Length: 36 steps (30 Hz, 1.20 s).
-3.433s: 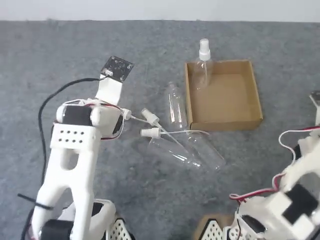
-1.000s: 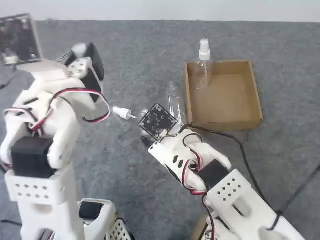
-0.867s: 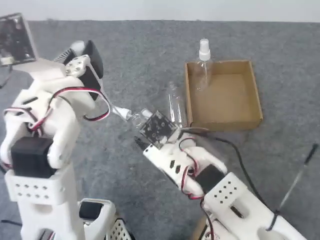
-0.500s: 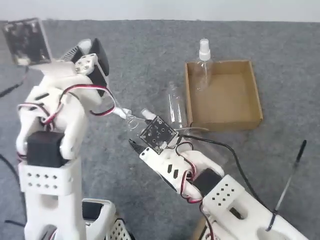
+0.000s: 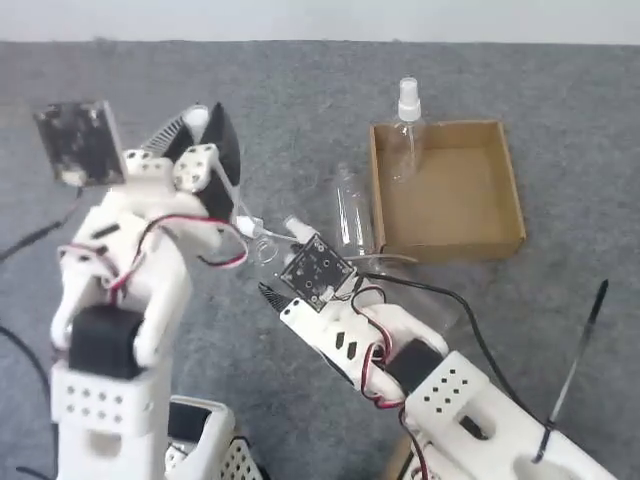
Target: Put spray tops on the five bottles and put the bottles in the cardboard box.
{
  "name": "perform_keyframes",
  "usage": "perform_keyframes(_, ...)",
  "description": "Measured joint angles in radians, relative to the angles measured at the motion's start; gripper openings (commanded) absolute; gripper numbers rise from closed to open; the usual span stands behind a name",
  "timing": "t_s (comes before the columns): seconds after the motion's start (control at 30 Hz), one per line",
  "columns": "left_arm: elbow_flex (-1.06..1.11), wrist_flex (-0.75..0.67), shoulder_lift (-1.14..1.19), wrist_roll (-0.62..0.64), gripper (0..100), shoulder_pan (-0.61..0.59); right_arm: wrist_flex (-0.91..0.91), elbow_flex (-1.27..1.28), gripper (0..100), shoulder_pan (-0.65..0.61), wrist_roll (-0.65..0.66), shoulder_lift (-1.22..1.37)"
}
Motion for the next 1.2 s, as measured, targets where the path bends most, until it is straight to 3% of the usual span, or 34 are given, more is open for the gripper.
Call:
perform_keyframes(0.47, 0.020, 0.023, -0.058, -0.048, 1, 0.005, 0.000, 0.006, 0.6, 0.000, 0.000, 0.000)
perform_keyframes(0.77, 0.127, -0.078, -0.058, -0.046, 1, 0.005, 0.000, 0.006, 0.6, 0.000, 0.000, 0.000)
perform_keyframes(1.2, 0.115, -0.087, -0.058, -0.078, 1, -0.052, 0.000, 0.006, 0.6, 0.000, 0.000, 0.000)
